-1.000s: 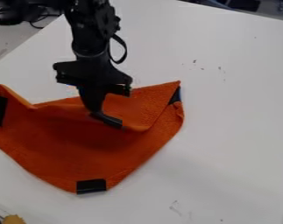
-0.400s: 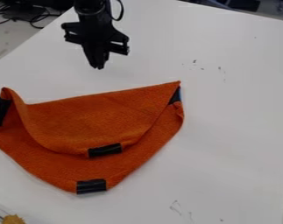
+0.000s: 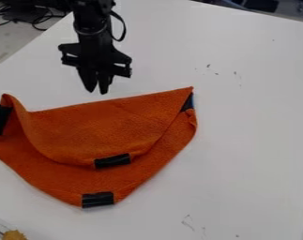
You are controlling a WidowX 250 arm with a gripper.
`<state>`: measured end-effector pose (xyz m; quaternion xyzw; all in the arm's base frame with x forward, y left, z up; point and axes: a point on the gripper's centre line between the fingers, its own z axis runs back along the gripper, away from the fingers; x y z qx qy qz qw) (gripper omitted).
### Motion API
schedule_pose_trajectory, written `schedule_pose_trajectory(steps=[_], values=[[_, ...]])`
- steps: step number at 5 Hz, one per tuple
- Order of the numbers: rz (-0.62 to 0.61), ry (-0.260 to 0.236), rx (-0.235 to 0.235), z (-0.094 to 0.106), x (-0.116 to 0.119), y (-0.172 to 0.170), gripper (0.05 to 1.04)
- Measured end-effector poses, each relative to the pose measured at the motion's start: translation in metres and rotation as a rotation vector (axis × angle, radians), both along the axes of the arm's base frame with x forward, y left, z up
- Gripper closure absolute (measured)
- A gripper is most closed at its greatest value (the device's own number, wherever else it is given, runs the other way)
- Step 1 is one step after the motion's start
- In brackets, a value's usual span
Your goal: Unfold the cloth from bottom right to top right
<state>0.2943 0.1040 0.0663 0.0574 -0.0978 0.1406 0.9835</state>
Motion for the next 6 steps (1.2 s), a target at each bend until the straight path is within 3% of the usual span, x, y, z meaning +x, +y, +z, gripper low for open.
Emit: schedule_pose_trajectory(steps=[1,2,4,6], values=[[0.112,0.004,0.009,0.001,-0.035,-0.011,0.299],[0.152,0.010,-0.038,-0.015,-0.052,-0.020,0.083],[0.168,0.039,-0.164,-0.046,-0.056,-0.030,0.083],[0.185,0.109,-0.204,-0.049,-0.068,-0.041,0.138]])
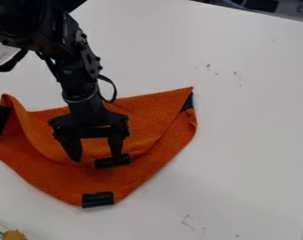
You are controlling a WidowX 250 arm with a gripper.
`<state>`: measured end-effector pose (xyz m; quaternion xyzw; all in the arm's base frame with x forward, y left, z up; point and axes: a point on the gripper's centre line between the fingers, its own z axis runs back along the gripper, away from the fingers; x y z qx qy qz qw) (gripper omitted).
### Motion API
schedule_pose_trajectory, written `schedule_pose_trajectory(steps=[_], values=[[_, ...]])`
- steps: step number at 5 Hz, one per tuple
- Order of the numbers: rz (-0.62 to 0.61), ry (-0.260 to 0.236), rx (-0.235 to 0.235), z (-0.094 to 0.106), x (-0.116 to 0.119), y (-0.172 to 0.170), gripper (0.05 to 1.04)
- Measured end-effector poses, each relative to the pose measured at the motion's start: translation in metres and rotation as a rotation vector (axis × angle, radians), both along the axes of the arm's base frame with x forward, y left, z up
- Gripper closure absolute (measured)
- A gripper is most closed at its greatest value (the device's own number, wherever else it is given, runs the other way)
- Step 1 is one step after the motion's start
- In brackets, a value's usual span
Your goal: Unfold the cloth from bottom right to top right
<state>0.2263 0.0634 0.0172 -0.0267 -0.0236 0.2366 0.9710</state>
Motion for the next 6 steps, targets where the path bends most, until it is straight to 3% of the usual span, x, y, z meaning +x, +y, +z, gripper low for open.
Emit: schedule_pose_trajectory(steps=[2,3,5,6], values=[[0.014,-0.020,-0.007,-0.0044,-0.0016,-0.0025,0.726],[0.016,-0.023,-0.013,-0.0060,-0.0033,-0.0034,0.922],[0.028,-0.046,-0.019,-0.0074,-0.0022,-0.0026,1.030],[0.025,-0.021,0.007,-0.0039,-0.0054,-0.0001,1.032]])
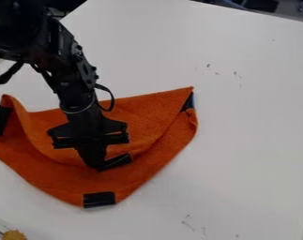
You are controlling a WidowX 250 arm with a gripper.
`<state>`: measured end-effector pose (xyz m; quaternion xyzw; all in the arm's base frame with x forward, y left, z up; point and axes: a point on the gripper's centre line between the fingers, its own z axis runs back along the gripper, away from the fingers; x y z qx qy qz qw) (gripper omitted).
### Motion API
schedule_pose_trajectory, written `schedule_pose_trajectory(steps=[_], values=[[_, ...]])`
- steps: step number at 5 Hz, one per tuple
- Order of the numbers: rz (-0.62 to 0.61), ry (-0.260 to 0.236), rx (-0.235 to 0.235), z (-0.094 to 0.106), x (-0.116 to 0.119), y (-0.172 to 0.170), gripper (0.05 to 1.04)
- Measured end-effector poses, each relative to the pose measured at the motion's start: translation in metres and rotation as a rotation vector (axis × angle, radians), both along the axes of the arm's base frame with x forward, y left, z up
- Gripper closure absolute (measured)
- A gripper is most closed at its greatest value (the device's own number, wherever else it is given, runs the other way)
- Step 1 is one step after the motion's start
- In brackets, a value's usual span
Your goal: Unfold the cloth from bottom right to top right
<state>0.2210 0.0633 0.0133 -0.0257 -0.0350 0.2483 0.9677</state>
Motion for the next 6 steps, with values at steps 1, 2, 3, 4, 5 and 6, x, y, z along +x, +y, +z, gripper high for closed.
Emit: schedule_pose_trajectory(steps=[1,2,3,4,5,6], values=[[-0.056,-0.029,0.098,0.031,0.017,0.003,1.033],[-0.122,-0.083,0.216,0.071,0.055,0.016,1.033],[-0.202,-0.100,0.209,0.070,0.091,0.037,1.033],[-0.271,-0.094,0.160,0.054,0.128,0.060,1.033],[-0.309,-0.096,0.115,0.036,0.163,0.089,1.033],[-0.319,-0.109,0.086,0.030,0.176,0.106,1.008]])
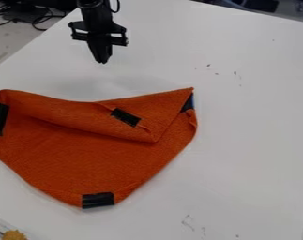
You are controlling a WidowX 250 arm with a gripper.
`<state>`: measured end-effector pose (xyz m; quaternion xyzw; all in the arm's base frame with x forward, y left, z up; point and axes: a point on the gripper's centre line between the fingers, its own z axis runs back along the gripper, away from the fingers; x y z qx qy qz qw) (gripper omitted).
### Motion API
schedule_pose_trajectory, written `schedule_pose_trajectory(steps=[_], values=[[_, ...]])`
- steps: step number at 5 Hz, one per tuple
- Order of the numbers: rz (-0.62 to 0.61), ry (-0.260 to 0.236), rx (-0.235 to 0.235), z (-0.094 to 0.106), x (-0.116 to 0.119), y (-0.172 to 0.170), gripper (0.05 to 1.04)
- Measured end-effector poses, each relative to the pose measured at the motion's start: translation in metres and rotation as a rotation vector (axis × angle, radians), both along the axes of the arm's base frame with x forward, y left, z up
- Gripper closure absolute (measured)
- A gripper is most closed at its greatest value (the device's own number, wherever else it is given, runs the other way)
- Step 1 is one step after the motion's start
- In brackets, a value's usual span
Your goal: Unfold the cloth from bottom right to top right
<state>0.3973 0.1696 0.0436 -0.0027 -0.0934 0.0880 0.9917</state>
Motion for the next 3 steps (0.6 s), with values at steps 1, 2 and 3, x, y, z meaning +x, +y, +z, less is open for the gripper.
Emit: schedule_pose_trajectory(steps=[1,2,3], values=[[0.004,0.022,0.027,-0.0051,-0.0052,0.0035,0.862],[0.017,0.024,0.052,-0.0057,-0.0151,0.0028,0.619],[0.016,0.012,0.056,-0.0011,-0.0138,0.0024,0.314]])
